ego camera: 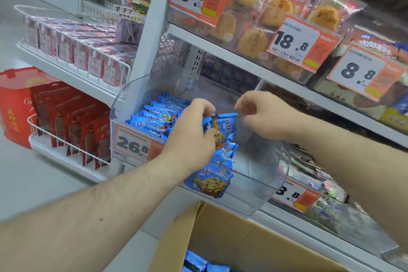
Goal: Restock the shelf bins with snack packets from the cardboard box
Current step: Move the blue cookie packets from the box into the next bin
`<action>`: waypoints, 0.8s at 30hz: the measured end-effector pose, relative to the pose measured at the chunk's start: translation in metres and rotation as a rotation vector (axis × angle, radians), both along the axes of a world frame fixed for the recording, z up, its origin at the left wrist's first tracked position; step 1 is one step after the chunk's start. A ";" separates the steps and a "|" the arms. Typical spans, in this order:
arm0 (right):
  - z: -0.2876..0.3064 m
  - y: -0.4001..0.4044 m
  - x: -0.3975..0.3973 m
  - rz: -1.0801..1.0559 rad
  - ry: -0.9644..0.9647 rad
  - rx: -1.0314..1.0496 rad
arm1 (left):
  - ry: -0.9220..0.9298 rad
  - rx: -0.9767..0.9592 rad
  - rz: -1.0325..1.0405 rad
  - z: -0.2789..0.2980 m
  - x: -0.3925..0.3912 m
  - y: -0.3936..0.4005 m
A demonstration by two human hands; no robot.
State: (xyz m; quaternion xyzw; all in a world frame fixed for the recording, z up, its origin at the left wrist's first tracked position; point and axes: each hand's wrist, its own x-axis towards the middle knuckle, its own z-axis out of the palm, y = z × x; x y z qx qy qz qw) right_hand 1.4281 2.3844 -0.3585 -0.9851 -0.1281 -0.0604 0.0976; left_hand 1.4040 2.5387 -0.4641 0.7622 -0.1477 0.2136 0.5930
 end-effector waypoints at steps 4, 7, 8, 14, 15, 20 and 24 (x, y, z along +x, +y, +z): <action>-0.011 0.014 0.000 0.096 0.223 0.261 | 0.030 -0.138 -0.026 0.003 0.006 -0.003; -0.011 0.021 0.005 0.114 0.148 0.363 | 0.047 -0.168 -0.056 0.003 0.010 -0.004; -0.012 0.022 0.008 0.084 0.110 0.390 | 0.053 -0.178 -0.054 0.004 0.011 -0.003; -0.023 0.029 0.019 -0.017 0.105 0.582 | 0.196 -0.300 -0.018 0.013 0.011 0.003; -0.024 0.030 0.018 -0.013 0.146 0.620 | 0.240 -0.337 -0.033 0.014 0.010 0.004; -0.023 0.036 0.018 0.009 0.215 0.782 | 0.343 -0.402 -0.115 0.018 0.011 0.010; -0.014 0.030 0.017 -0.105 0.472 0.729 | 0.310 -0.432 -0.061 0.011 0.015 0.009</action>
